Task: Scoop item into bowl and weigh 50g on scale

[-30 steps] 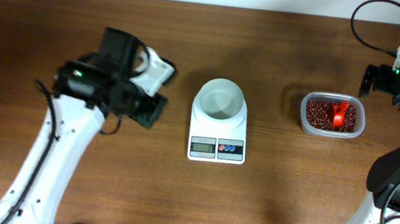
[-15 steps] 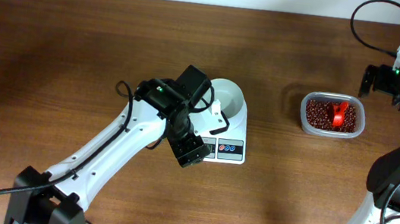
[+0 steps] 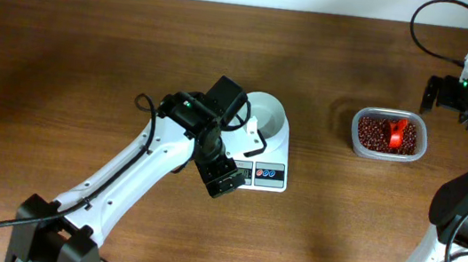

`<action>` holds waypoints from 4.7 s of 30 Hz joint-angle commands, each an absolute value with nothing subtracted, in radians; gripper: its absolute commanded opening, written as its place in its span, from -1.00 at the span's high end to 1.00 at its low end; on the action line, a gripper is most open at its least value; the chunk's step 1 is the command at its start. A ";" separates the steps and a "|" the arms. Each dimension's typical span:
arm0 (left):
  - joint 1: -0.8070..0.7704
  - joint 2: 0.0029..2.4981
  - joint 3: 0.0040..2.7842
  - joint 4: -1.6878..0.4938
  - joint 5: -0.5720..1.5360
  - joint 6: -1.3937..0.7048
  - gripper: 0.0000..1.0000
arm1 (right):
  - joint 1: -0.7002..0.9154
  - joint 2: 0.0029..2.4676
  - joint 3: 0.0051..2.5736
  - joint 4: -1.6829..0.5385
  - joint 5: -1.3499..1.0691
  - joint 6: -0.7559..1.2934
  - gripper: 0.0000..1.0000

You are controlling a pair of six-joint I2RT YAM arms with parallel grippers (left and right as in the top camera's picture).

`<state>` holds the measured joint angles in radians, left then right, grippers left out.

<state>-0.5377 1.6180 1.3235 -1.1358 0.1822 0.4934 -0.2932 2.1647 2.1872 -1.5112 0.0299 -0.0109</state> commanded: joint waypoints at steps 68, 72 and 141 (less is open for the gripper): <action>-0.532 1.629 1.317 -1.134 0.107 0.503 -0.98 | -0.289 2.167 2.203 -1.511 0.038 -0.011 -0.98; -0.532 1.629 1.317 -1.134 0.107 0.503 -0.99 | -0.289 2.167 2.203 -1.511 0.039 -0.011 -0.97; -0.523 1.629 1.317 -1.134 0.107 0.503 -0.98 | -0.154 1.947 1.640 -1.054 0.062 -0.049 0.25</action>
<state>-0.5301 1.6199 1.3235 -1.1347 0.1112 0.4938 -0.1421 1.9579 1.5806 -1.0283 0.0116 -0.0521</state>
